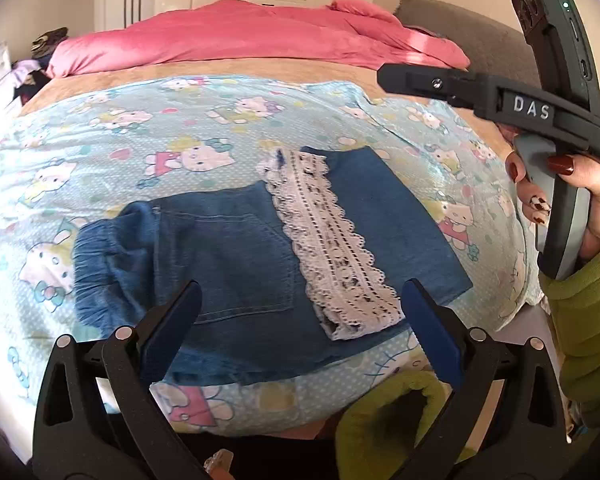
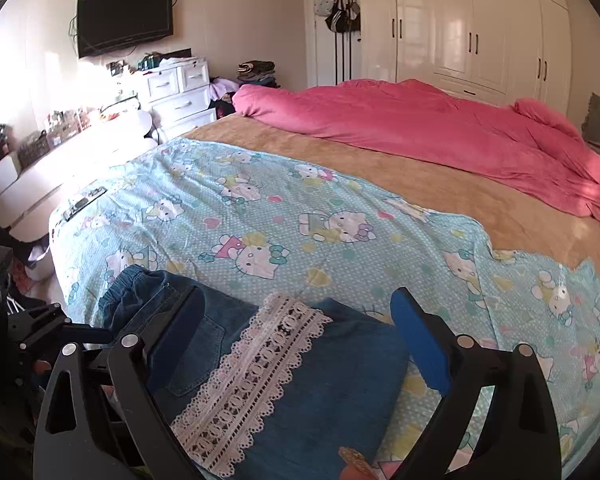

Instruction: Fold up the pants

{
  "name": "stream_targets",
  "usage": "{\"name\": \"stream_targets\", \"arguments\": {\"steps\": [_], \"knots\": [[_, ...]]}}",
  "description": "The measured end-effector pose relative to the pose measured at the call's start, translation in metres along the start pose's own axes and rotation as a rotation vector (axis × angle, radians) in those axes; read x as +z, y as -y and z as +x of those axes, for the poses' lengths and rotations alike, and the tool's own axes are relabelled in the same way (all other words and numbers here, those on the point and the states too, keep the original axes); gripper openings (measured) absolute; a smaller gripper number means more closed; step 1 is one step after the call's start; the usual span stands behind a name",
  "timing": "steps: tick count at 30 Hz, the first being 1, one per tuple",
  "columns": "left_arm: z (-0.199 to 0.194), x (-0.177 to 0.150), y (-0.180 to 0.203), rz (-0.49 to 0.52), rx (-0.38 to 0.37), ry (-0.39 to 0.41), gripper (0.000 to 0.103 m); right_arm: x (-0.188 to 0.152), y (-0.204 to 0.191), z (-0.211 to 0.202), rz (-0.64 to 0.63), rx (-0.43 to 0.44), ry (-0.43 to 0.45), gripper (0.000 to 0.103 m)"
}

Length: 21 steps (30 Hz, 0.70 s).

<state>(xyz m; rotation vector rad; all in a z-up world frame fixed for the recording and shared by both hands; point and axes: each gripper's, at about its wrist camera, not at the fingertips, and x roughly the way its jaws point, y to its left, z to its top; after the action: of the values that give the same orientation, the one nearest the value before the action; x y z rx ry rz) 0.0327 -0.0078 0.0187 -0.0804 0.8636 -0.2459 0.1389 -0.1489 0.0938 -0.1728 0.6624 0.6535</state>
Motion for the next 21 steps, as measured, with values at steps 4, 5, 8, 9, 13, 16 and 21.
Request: {"name": "stream_targets", "arguments": {"steps": [4,5,8,9,13,16,21], "knots": [[-0.005,-0.003,-0.014,-0.037,0.013,0.003,0.093,0.008,-0.02,0.013,-0.036,0.031,-0.02,0.093],[-0.006,-0.004,-0.018,-0.047,0.018,0.001,0.093,0.009,-0.024,0.016,-0.043,0.041,-0.025,0.093],[-0.009,-0.009,-0.03,-0.076,0.03,-0.009,0.093,0.012,-0.036,0.028,-0.055,0.065,-0.052,0.093],[-0.01,-0.011,-0.035,-0.088,0.034,-0.011,0.093,0.013,-0.041,0.034,-0.059,0.082,-0.067,0.093],[-0.015,-0.022,-0.061,-0.163,0.05,-0.028,0.093,0.02,-0.057,0.056,-0.074,0.131,-0.12,0.093],[-0.017,-0.032,-0.083,-0.236,0.054,-0.035,0.093,0.025,-0.07,0.072,-0.098,0.159,-0.155,0.093],[-0.017,-0.041,-0.114,-0.345,0.057,-0.043,0.093,0.03,-0.09,0.099,-0.122,0.216,-0.218,0.093]]}}
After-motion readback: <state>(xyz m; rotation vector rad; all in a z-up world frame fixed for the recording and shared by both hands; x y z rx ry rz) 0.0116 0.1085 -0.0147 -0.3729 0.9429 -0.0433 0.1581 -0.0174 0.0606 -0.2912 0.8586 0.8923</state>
